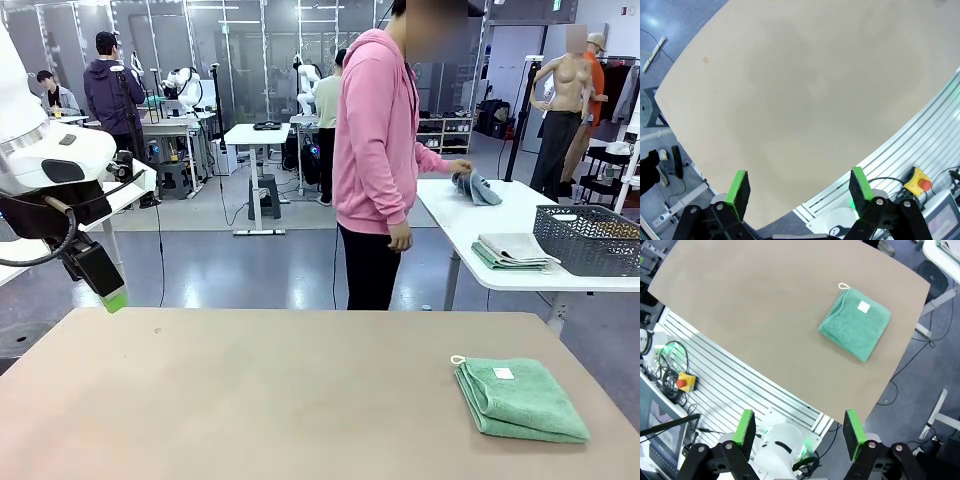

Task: Fold the towels and place them in the basket.
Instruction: When a person lays out a Towel with hook on the table, fold it in half twice.

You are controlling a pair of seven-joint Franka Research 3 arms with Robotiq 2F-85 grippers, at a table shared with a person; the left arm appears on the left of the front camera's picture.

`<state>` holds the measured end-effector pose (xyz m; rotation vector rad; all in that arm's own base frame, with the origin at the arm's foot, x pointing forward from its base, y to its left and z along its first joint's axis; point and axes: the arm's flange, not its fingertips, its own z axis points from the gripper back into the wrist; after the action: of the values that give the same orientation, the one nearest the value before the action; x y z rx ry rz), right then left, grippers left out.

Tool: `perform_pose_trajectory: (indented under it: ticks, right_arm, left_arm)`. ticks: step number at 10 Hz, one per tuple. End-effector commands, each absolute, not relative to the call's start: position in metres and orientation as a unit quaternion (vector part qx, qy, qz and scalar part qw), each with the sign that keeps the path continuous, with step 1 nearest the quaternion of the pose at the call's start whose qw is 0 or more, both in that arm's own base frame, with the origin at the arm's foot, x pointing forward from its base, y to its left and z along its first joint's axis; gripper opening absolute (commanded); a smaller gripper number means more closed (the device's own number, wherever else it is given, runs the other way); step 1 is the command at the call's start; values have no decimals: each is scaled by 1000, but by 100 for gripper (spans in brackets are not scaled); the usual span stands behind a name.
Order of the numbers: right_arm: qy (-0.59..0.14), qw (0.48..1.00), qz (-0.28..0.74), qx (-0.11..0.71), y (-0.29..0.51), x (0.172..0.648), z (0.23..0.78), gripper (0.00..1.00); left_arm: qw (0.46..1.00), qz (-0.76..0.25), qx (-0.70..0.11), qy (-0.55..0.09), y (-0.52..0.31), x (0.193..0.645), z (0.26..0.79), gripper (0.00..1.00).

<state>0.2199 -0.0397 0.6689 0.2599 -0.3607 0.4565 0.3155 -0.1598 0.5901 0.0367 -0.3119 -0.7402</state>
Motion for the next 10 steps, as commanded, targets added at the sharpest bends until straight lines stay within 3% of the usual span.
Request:
perform_pose_trajectory:
  ticks: [1,10]
  right_arm:
    - [-171,953,217,126,-40,218,670,88]
    - [-171,953,217,126,-40,218,670,88]
  left_arm:
    - [923,-352,24,-154,-162,316,593,100]
    - [923,-352,24,-154,-162,316,593,100]
